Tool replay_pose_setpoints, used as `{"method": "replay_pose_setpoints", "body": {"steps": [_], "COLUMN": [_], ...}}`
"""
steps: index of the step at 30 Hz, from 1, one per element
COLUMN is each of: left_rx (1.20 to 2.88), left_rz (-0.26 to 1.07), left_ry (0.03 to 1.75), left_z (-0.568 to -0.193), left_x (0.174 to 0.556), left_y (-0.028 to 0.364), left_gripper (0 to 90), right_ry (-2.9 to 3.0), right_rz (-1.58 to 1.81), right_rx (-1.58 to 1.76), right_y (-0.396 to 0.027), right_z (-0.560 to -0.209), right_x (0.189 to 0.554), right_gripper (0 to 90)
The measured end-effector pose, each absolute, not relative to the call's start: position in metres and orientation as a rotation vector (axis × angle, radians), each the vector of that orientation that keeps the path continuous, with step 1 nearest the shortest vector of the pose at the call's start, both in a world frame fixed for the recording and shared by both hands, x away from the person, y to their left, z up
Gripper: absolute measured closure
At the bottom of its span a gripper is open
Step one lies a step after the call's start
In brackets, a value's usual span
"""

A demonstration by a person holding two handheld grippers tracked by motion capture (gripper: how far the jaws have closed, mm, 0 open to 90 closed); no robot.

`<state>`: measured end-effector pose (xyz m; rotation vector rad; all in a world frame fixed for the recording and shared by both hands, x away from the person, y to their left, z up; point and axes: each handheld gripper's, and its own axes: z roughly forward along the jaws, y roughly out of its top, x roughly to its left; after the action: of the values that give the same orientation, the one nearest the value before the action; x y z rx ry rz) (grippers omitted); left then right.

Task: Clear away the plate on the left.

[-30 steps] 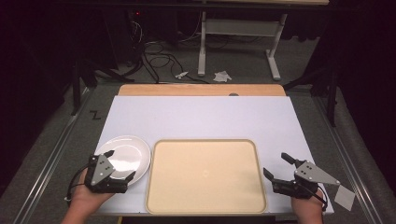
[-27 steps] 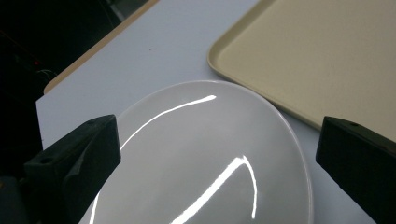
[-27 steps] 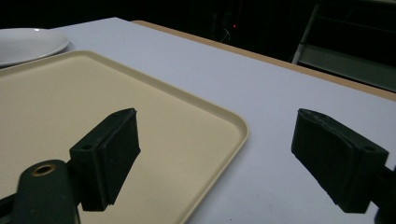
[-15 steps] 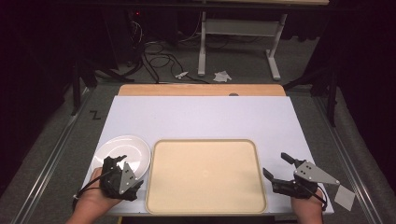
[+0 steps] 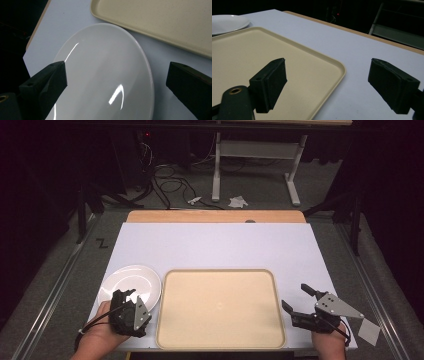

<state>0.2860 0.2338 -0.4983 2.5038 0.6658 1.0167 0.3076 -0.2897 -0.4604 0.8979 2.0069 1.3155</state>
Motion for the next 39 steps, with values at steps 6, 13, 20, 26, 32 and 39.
{"method": "replay_pose_setpoints", "body": {"steps": [6, 13, 20, 26, 32, 39], "left_rx": [2.543, 2.595, 2.631, 2.639, 2.646, 2.652], "left_rz": [1.015, 1.035, 1.072, 1.077, 1.068, 1.089], "left_ry": [0.657, 0.619, 0.582, 0.585, 0.615, 0.631], "left_z": [-0.502, -0.504, -0.508, -0.509, -0.509, -0.510], "left_x": [0.287, 0.286, 0.285, 0.284, 0.284, 0.285], "left_y": [0.233, 0.231, 0.226, 0.226, 0.230, 0.228], "left_gripper": [5.5, 8.8, 12.0, 13.6, 13.6, 13.7], "right_ry": [2.006, 2.020, 2.016, 2.012, 2.016, 2.013], "right_rz": [1.316, 1.303, 1.306, 1.313, 1.311, 1.312], "right_rx": [0.900, 0.886, 0.890, 0.895, 0.895, 0.881], "right_y": [-0.290, -0.288, -0.288, -0.287, -0.286, -0.286], "right_z": [-0.460, -0.461, -0.461, -0.460, -0.460, -0.460], "right_x": [0.308, 0.310, 0.310, 0.311, 0.311, 0.312], "right_gripper": [16.0, 16.0, 16.0, 16.0, 16.0, 16.0]}}
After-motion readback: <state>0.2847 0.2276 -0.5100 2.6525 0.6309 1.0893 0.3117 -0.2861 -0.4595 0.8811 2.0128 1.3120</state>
